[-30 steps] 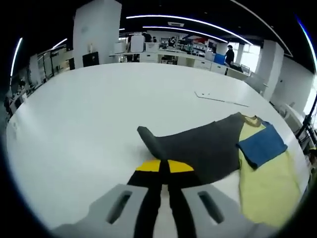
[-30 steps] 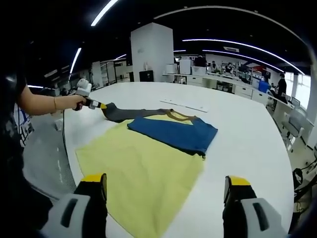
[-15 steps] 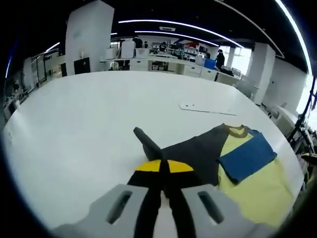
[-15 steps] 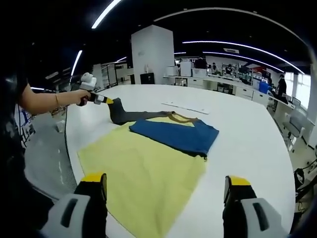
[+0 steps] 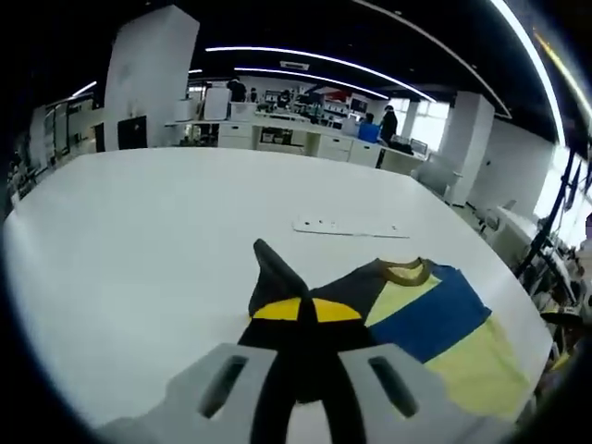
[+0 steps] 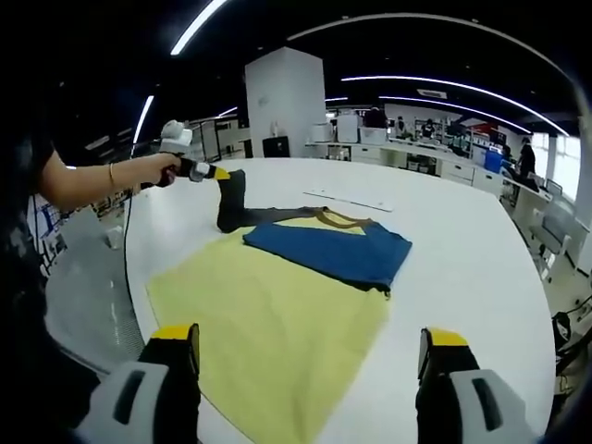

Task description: Fold the garment on the visible template until the final outline fits inside the template.

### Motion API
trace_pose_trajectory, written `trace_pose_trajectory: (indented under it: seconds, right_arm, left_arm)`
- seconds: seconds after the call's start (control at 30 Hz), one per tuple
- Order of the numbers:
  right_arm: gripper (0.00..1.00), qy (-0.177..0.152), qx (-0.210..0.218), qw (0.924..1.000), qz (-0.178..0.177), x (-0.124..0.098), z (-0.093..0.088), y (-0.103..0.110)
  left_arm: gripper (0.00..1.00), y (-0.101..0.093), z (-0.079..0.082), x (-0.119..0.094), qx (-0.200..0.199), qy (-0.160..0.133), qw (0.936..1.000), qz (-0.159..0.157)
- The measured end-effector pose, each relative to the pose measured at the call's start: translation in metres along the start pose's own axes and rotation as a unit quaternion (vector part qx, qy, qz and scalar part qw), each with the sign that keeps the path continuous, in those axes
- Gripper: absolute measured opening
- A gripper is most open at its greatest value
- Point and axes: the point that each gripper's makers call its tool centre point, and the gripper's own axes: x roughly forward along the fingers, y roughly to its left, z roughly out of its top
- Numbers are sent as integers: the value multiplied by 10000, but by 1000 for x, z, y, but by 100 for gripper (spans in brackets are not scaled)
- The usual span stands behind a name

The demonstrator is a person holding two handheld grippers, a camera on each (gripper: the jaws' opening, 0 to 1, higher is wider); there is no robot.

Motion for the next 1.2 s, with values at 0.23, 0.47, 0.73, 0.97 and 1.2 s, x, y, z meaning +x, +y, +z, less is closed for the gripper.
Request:
trace_pose_trajectory:
  seconds: [0.23, 0.47, 0.73, 0.97, 1.2]
  right_arm:
    - [100, 7, 35, 10000, 8, 2, -1, 1]
    - [100, 91, 22, 9999, 65, 3, -4, 5]
    - [100, 133, 5, 9999, 95, 4, -4, 6]
    - [100, 200, 3, 9997, 107, 4, -8, 6]
    - [100, 283, 23, 9996, 94, 2, -13, 5]
  left_arm:
    - [0, -29, 6, 10, 118, -20, 9996, -270]
    - [0, -57, 8, 18, 243, -11, 9984, -511]
    - [0, -96, 8, 28, 369, -7, 9958, -839]
    - [0, -122, 2, 40, 459, 53, 9936, -1033]
    - [0, -147, -10, 52, 462, 34, 9924, -1137]
